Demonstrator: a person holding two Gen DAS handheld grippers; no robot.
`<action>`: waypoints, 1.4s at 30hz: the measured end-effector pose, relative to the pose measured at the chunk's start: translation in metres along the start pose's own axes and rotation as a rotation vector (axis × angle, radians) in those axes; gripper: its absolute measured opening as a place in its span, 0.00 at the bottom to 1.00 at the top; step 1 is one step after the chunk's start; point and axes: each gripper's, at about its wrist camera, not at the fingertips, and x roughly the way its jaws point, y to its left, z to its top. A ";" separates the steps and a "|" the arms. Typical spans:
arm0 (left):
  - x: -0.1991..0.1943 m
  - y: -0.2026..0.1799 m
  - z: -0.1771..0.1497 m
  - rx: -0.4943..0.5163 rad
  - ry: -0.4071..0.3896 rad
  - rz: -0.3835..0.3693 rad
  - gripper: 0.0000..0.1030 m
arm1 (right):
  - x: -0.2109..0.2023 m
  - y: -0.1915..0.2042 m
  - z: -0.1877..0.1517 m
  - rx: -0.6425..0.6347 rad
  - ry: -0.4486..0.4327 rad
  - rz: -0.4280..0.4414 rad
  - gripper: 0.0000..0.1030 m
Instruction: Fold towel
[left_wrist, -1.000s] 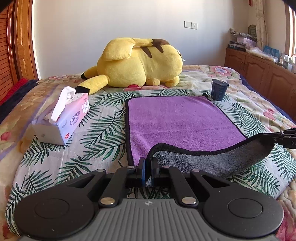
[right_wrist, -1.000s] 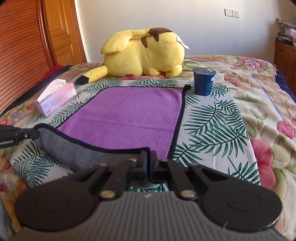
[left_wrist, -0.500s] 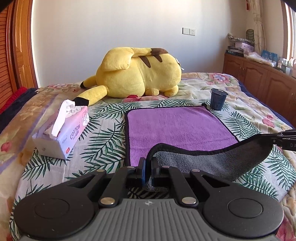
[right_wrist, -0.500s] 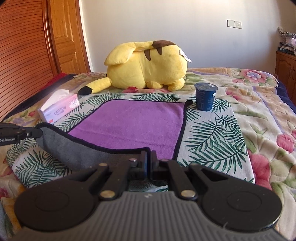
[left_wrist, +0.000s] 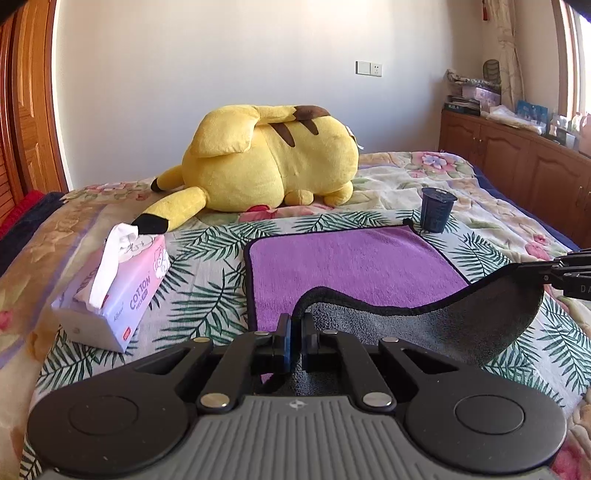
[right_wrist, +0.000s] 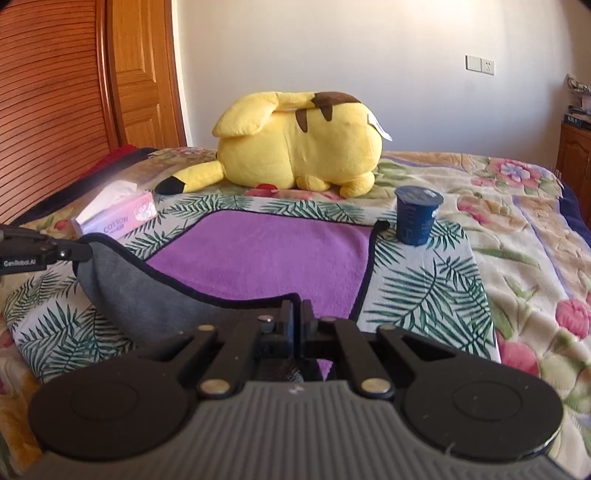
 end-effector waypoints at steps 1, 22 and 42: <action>0.002 0.000 0.001 0.006 -0.004 0.002 0.00 | 0.000 0.000 0.003 -0.004 -0.007 0.002 0.03; 0.018 0.001 0.055 0.096 -0.078 0.002 0.00 | 0.011 -0.011 0.045 -0.062 -0.113 -0.003 0.03; 0.048 0.010 0.106 0.082 -0.116 0.069 0.00 | 0.049 -0.017 0.088 -0.134 -0.151 -0.068 0.03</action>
